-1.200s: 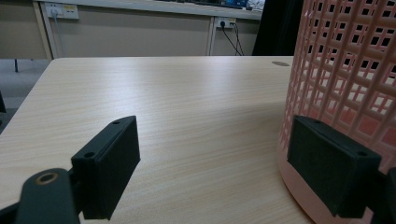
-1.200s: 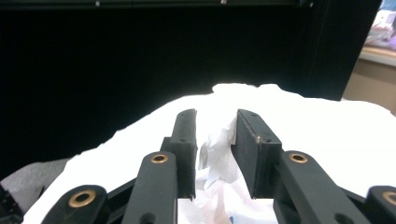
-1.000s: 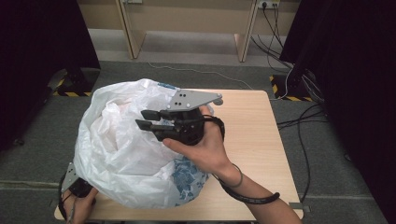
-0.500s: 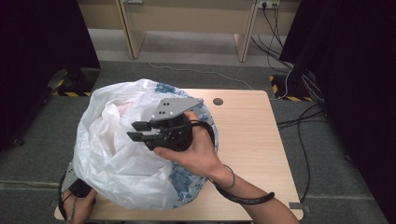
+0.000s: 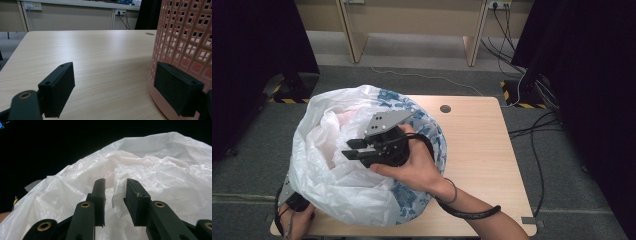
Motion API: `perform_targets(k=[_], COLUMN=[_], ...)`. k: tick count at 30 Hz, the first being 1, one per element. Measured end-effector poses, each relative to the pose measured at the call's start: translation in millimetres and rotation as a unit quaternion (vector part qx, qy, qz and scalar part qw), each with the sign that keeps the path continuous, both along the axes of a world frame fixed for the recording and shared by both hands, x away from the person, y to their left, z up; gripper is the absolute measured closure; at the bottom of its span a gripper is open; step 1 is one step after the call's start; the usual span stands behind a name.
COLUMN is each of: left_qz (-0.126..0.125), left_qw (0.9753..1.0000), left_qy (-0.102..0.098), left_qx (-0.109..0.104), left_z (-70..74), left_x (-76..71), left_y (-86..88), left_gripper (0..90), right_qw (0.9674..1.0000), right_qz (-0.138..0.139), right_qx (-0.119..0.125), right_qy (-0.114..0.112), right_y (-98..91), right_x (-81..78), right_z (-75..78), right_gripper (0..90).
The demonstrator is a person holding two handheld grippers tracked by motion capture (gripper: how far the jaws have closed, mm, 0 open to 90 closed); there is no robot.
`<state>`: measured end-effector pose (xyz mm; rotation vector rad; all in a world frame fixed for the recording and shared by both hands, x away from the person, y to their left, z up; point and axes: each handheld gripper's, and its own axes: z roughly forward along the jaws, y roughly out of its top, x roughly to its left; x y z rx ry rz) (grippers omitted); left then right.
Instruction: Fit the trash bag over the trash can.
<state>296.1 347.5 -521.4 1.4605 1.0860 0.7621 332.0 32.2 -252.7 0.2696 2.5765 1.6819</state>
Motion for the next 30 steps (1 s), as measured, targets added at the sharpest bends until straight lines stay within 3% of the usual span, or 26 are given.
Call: perform_targets(k=[15, 26, 30], left_qz=[-0.002, -0.002, -0.002], left_qw=[1.0, 1.0, 1.0], left_qy=[0.001, 0.001, 0.0], left_qx=[0.002, 0.003, 0.002], left_z=[0.0, 0.1, 0.0], left_x=[0.1, 0.1, 0.1], left_y=[0.3, 0.2, 0.3], left_gripper=[16.3, 16.2, 16.2], right_qw=[0.9989, 0.9989, 0.9996], right_qz=[0.021, 0.021, 0.016], right_qx=[-0.041, -0.038, -0.019], right_qy=[0.008, 0.015, 0.013], right_y=[14.1, 15.4, 11.4], right_x=[1.1, 2.8, 1.4], right_z=[-8.4, -10.3, -5.2], right_gripper=[69.7, 69.1, 60.6])
